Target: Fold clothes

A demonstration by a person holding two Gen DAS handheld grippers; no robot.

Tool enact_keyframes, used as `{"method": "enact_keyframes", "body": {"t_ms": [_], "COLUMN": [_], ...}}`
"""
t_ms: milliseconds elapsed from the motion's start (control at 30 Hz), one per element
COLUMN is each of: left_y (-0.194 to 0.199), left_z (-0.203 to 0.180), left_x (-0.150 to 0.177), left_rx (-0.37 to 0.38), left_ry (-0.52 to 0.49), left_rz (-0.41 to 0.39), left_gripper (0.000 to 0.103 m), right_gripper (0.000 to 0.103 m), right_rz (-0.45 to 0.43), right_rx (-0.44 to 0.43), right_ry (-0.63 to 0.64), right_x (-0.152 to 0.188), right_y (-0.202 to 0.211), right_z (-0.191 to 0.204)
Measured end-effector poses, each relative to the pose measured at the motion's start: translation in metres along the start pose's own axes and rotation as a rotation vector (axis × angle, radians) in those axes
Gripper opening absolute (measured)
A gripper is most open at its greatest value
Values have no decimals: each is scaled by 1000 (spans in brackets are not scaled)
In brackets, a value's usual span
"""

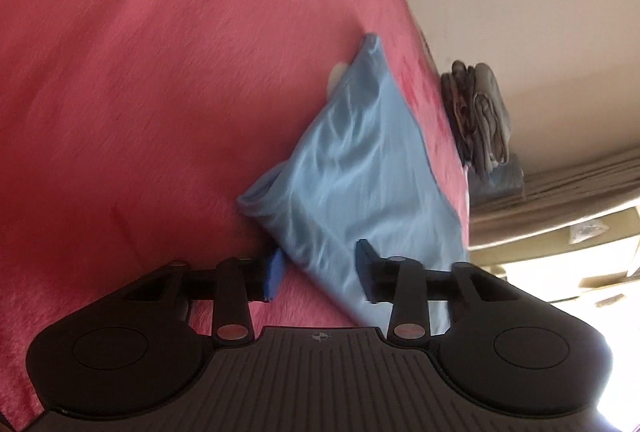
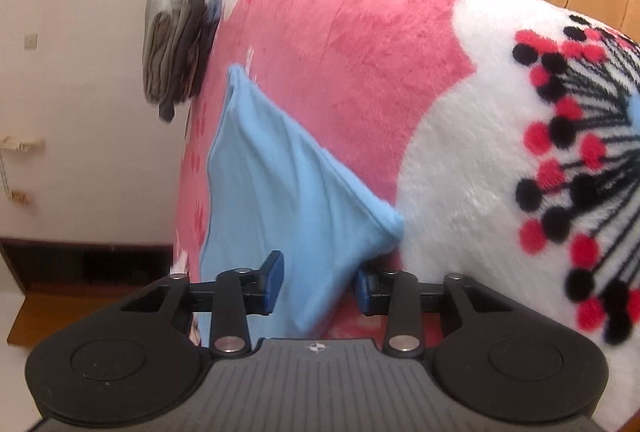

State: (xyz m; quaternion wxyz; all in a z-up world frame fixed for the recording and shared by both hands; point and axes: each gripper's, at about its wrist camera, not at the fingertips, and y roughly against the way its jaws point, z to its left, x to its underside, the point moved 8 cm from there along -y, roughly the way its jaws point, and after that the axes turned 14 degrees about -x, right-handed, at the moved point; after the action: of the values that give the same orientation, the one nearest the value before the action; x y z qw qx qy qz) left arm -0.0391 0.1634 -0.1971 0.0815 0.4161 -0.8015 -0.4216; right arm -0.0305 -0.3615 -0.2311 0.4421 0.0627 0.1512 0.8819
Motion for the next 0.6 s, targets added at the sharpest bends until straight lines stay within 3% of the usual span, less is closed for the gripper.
{"method": "enact_keyframes", "body": {"t_ms": [33, 67, 133, 400, 600], "left_y": [0, 0, 5, 57, 98], "left_z": [0, 2, 5, 8, 45], "left_x": [-1, -3, -5, 1, 34], "left_rx": [-7, -12, -19, -8, -114], "left_ry": [6, 22, 49, 12, -63], "left_rz": [-28, -51, -88, -144, -47], "left_gripper": [22, 8, 1, 0, 0], "right_gripper": [22, 15, 6, 3, 3], "right_rz": [-17, -35, -69, -93, 5], "right_rx": [7, 14, 14, -10, 55], "right_ry": [3, 6, 23, 121, 101], "right_x": [-1, -2, -3, 8, 49], "right_y": [-1, -1, 0, 31, 91], "right_z": [-1, -2, -2, 23, 13]}}
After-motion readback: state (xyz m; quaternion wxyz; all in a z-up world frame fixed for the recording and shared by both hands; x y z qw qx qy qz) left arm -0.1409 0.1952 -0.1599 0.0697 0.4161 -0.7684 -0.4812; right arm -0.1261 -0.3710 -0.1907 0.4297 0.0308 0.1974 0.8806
